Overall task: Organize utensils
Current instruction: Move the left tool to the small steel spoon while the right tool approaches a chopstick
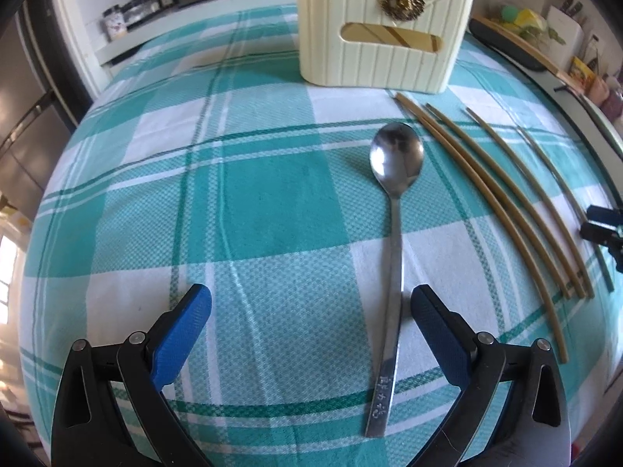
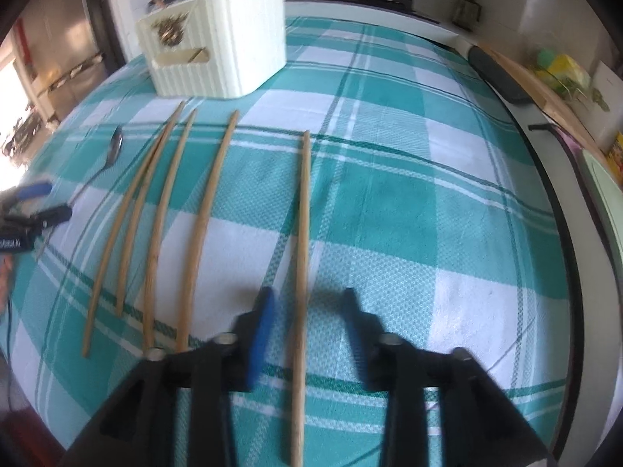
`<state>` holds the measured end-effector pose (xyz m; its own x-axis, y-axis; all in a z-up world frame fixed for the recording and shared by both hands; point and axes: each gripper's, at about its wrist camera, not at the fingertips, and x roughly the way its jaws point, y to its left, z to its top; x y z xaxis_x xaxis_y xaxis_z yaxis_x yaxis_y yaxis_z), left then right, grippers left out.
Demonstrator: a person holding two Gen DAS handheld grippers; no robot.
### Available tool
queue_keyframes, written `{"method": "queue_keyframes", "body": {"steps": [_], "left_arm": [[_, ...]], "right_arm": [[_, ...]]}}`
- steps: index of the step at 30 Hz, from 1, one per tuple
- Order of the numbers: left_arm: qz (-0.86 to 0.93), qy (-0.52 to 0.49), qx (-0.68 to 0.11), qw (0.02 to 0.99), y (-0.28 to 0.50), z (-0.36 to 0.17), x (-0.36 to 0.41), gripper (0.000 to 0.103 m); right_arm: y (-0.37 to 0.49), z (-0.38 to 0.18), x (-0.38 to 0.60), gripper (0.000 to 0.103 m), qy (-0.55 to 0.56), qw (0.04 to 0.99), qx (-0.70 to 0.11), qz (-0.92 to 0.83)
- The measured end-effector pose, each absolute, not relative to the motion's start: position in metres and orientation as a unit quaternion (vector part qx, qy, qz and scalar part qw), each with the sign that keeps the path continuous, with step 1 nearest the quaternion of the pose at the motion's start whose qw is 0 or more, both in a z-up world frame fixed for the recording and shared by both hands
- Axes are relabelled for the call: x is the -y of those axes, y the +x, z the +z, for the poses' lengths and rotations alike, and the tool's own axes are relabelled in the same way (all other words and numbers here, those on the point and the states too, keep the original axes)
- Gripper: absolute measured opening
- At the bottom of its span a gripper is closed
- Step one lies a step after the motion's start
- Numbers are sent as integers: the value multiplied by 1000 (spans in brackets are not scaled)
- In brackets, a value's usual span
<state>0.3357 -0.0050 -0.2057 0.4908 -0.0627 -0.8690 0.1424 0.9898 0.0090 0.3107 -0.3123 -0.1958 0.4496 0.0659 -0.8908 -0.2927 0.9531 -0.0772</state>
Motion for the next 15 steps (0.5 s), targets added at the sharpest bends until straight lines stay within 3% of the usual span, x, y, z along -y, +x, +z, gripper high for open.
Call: {"method": "queue_keyframes", "body": {"steps": [11, 15], "left_arm": [[-63, 40, -512, 856, 365, -205, 28, 101], [-66, 41, -514, 854, 384, -201, 42, 90]], "right_arm": [[329, -195, 308, 42, -121, 822, -540, 135], [346, -195, 302, 42, -129, 816, -546, 139]]}}
